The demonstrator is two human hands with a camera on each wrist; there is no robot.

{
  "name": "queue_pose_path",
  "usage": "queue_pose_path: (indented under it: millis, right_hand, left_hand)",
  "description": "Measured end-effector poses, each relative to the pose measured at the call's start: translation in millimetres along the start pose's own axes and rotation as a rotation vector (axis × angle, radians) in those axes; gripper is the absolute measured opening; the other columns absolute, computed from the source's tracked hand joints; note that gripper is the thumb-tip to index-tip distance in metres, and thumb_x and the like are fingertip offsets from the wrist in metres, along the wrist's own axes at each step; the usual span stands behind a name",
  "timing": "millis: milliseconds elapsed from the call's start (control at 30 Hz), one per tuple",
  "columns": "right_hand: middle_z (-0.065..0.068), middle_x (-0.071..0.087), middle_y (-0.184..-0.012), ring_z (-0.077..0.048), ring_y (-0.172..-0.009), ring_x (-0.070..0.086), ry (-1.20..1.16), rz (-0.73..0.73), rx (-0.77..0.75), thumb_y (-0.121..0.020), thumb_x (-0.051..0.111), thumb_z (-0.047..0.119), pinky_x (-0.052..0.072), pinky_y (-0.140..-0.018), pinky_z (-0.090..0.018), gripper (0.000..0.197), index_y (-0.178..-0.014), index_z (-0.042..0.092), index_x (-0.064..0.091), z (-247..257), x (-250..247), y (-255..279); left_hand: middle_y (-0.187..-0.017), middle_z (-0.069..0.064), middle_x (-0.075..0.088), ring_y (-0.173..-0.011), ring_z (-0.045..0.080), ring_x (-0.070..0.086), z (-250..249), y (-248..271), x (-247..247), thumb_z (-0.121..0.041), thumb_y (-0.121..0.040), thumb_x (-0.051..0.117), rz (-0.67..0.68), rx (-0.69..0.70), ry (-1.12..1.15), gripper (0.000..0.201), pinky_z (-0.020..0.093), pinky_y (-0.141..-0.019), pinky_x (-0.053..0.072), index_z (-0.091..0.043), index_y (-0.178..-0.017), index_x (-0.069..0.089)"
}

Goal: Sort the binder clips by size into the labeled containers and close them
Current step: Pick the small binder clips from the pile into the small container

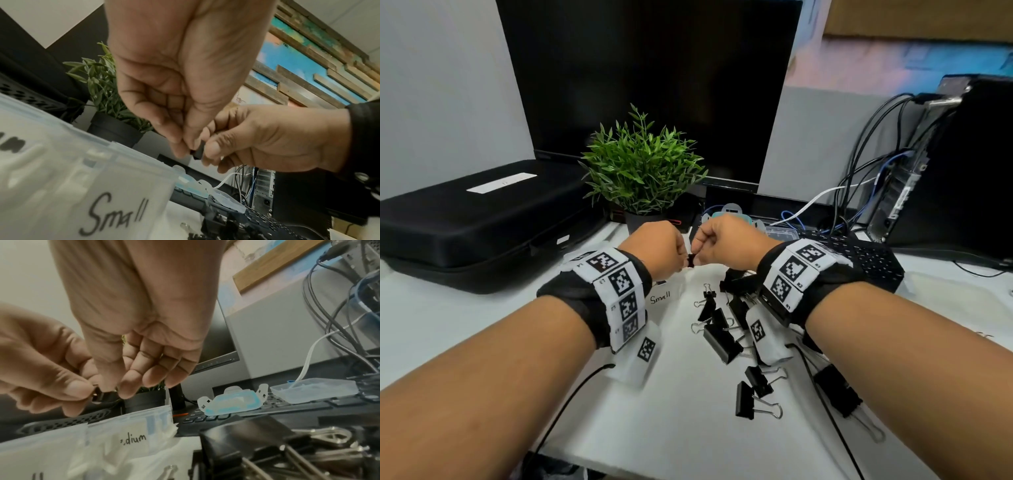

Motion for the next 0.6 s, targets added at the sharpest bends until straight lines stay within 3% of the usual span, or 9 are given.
queue_pose_path:
  millis: [67, 133, 200, 267, 400, 600]
  right_hand:
    - [0.008, 0.058, -0.075, -0.017, -0.081, 0.057, 0.145, 0.04, 0.015, -0.081, 0.072, 0.011, 0.046, -0.069, -0.026, 0.015, -0.095, 0.012, 0.067, 0.1, 2.5, 2.6]
    - [0.01, 0.053, -0.081, -0.018, -0.088, 0.055, 0.324, 0.137, 0.026, -0.085, 0.067, 0.012, 0.04, -0.071, -0.023, 0.02, -0.105, 0.012, 0.068, -1.2, 7.5, 5.2]
    - [0.001, 0.06, -0.105, -0.021, -0.102, 0.057, 0.433, 0.241, 0.039, -0.088, 0.063, 0.011, 0.04, -0.079, -0.022, 0.025, -0.112, 0.016, 0.067, -1.3, 12.4, 7.1]
    - [-0.003, 0.06, -0.118, -0.021, -0.105, 0.057, 0.482, 0.298, 0.04, -0.088, 0.063, 0.011, 0.04, -0.08, -0.022, 0.031, -0.118, 0.017, 0.065, -0.3, 14.8, 6.5]
    - [-0.002, 0.063, -0.116, -0.013, -0.087, 0.049, 0.529, 0.333, 0.035, -0.084, 0.067, 0.01, 0.039, -0.075, -0.021, 0.033, -0.117, 0.016, 0.066, -2.1, 15.8, 5.5]
    - [-0.002, 0.065, -0.107, -0.013, -0.084, 0.051, 0.545, 0.355, 0.028, -0.084, 0.067, 0.01, 0.041, -0.065, -0.021, 0.03, -0.113, 0.016, 0.069, -6.8, 18.2, 2.0]
  left_hand:
    - [-0.081, -0.002, 0.067, -0.082, 0.016, 0.062, 5.8, 1.5, -2.4, -0.015, -0.086, 0.061, 0.004, -0.031, -0.006, 0.013, 0.026, -0.071, 0.049, -0.017, -0.076, 0.069]
    - [-0.087, -0.001, 0.067, -0.089, 0.018, 0.062, 11.4, 2.9, -6.4, -0.017, -0.088, 0.059, -0.013, -0.055, -0.043, 0.015, 0.026, -0.074, 0.048, -0.02, -0.076, 0.067]
    - [-0.094, -0.002, 0.068, -0.094, 0.017, 0.061, 16.9, 3.5, -9.8, -0.017, -0.091, 0.057, -0.015, -0.073, -0.072, 0.015, 0.024, -0.075, 0.045, -0.019, -0.086, 0.072]
    - [-0.096, -0.003, 0.07, -0.094, 0.016, 0.061, 22.4, 4.0, -11.3, -0.017, -0.09, 0.059, -0.016, -0.093, -0.089, 0.015, 0.023, -0.077, 0.046, -0.018, -0.092, 0.074]
    - [-0.093, 0.002, 0.071, -0.092, 0.021, 0.063, 27.5, 3.6, -6.8, -0.018, -0.087, 0.059, -0.03, -0.119, -0.172, 0.017, 0.033, -0.083, 0.053, -0.013, -0.091, 0.075]
    - [-0.095, 0.004, 0.068, -0.089, 0.022, 0.062, 29.6, 0.1, -1.6, -0.014, -0.084, 0.057, -0.005, -0.159, -0.256, 0.016, 0.029, -0.069, 0.051, -0.012, -0.092, 0.071]
Point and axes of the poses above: each hand's wrist, its own y-axis away from the middle knuckle, its own x-axis out of the palm, z = x × y, the point moved 1 cm from there along -y, towards the middle knuckle
